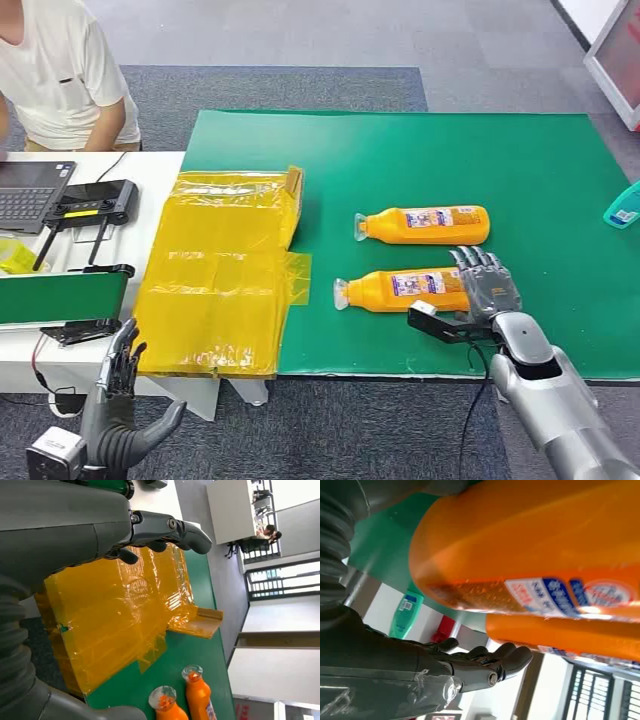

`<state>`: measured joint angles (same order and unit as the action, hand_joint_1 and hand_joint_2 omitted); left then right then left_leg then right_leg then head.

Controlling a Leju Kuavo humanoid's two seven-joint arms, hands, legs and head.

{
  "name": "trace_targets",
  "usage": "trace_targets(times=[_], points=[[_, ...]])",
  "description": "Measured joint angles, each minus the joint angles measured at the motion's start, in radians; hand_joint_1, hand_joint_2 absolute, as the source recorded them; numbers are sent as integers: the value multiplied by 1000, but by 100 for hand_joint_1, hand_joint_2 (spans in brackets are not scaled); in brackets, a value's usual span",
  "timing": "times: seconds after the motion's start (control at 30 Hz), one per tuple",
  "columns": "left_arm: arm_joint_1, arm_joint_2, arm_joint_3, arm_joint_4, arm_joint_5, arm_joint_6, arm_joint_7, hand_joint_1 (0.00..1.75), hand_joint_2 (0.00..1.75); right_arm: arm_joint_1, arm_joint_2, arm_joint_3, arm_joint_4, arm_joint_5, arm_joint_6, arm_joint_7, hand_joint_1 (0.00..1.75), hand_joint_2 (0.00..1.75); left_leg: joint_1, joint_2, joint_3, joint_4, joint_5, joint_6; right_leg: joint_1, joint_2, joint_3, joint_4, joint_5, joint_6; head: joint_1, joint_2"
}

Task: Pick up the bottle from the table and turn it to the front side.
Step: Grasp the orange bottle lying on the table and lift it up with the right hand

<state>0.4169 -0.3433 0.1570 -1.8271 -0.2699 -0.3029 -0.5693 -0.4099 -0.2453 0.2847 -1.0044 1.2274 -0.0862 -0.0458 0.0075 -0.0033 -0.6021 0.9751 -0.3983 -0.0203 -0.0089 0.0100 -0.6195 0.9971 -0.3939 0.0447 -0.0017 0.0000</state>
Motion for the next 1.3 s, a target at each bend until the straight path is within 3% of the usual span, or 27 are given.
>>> trace_targets(times=[0.27, 0.43, 0.47, 0.57, 0.6, 0.9, 0.97, 1.03, 1.17, 1.3], points=[[-10, 13, -6, 24, 11, 9, 4, 0, 175, -90, 9, 80, 130, -7, 40, -19, 0, 175, 0, 0, 1, 0, 0, 0, 0, 0, 1, 0, 0, 0, 0, 0], [-15, 28, -13, 39, 29, 16, 4, 0, 175, -148, 17, 118, 197, -92, 123, -73, 0, 175, 0, 0, 5, 0, 0, 0, 0, 0, 4, 0, 0, 0, 0, 0], [-15, 31, -14, 42, 32, 16, 4, 0, 175, -157, 17, 122, 206, -113, 143, -83, 11, 175, 0, 0, 6, 0, 0, 0, 0, 0, 5, 0, 0, 0, 0, 0], [-16, 40, -18, 53, 41, 17, 0, 0, 175, -173, 17, 135, 220, -169, 186, -102, 142, 175, 0, 0, 8, 0, 0, 0, 0, 0, 7, 0, 0, 0, 0, 0], [-16, 43, -19, 56, 43, 18, -1, 0, 175, -175, 17, 139, 222, -186, 194, -105, 175, 175, 0, 0, 8, 0, 0, 0, 0, 0, 7, 0, 0, -1, 0, 0], [-5, 55, -24, 63, 45, 25, -12, 0, 175, -117, -4, 148, 138, -357, 132, -151, 175, 175, 0, 0, 8, 0, 0, 0, 0, 0, 7, 0, 1, -1, 0, 0], [0, 55, -24, 63, 41, 24, -13, 0, 175, -80, -6, 146, 85, -384, 96, -166, 175, 175, 0, 0, 7, 0, 0, 0, 0, 0, 7, 0, 0, -1, 0, 0], [4, 53, -24, 60, 34, 24, -14, 0, 175, -29, 6, 133, 12, -408, 4, -212, 175, 175, 0, 0, 5, 0, 0, 0, 0, 0, 6, 0, 0, -1, 0, 0], [10, 41, -34, 45, 17, 53, -4, 0, 175, 105, 104, 61, -197, -478, -285, -341, 175, 175, 1, -1, 4, 0, -2, -2, 2, 0, 4, 0, -2, -3, 0, 0], [10, 39, -80, 29, 11, 113, 14, 0, 175, 212, 226, 23, -379, -593, -360, -425, 175, 175, 2, -2, 4, 0, -2, -3, 3, -2, 4, 0, -5, -4, 0, 0]])
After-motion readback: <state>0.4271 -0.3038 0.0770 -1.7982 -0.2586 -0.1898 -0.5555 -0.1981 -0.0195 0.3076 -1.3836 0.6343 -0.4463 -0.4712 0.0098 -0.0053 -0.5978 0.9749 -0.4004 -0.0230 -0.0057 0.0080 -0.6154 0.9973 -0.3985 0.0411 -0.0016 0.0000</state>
